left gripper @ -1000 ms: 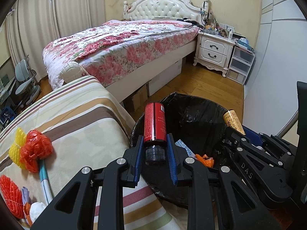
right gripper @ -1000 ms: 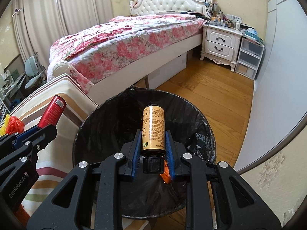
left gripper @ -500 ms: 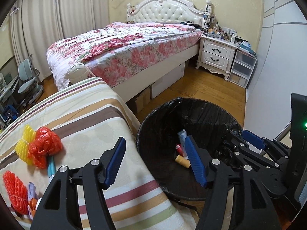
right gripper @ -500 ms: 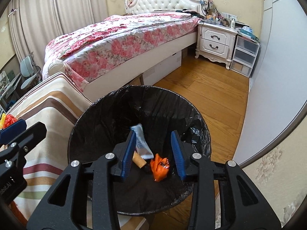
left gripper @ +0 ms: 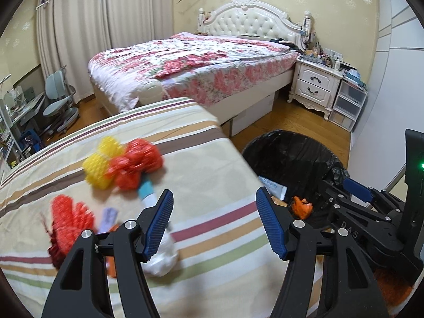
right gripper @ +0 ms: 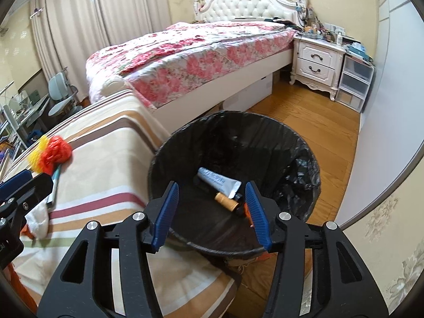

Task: Collect trash
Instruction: 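Move the left tool back to the bed and close it on the dark red ribbon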

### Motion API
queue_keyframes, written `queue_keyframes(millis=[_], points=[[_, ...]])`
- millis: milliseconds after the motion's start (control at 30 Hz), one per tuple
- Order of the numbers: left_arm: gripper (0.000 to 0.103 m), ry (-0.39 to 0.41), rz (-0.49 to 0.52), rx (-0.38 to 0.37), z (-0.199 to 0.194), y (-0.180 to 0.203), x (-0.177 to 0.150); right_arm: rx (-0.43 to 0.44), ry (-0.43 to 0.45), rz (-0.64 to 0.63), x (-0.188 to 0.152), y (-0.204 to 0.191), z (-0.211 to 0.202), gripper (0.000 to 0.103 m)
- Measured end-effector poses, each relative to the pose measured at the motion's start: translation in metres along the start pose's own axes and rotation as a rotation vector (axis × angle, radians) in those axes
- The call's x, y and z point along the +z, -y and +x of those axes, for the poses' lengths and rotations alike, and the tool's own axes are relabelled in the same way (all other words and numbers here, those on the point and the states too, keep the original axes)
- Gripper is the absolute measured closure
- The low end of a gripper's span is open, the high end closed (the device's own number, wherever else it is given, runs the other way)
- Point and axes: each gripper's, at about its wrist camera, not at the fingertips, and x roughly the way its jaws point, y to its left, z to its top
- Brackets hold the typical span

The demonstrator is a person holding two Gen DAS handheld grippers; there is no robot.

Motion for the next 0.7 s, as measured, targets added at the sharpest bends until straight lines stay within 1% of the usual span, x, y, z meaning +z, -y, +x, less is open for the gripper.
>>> queue_keyframes(millis=[200,367,533,700], points=[[0.040,0.009,-0.063,0.065,-0.022,-0.042,-0.019,0.054,-0.010,-0.067,-0.013,-0.039,-0.010,0.051],[0.040,0.000,-0.125,0.130,-0.036,-0.081,-0.040,0.100,-0.027,-0.117,-0.023,-0.068,-0.013,0.051],[0.039,-0.022,-0.182,0.184,-0.041,-0.114,-0.058,0.134,-0.044,-0.160,-0.031,-0.095,-0.013,0.051],[0.040,-0.036,-0.226,0.215,-0.043,-0.135,-0.070,0.152,-0.053,-0.199,-0.036,-0.116,-0.014,0.050]])
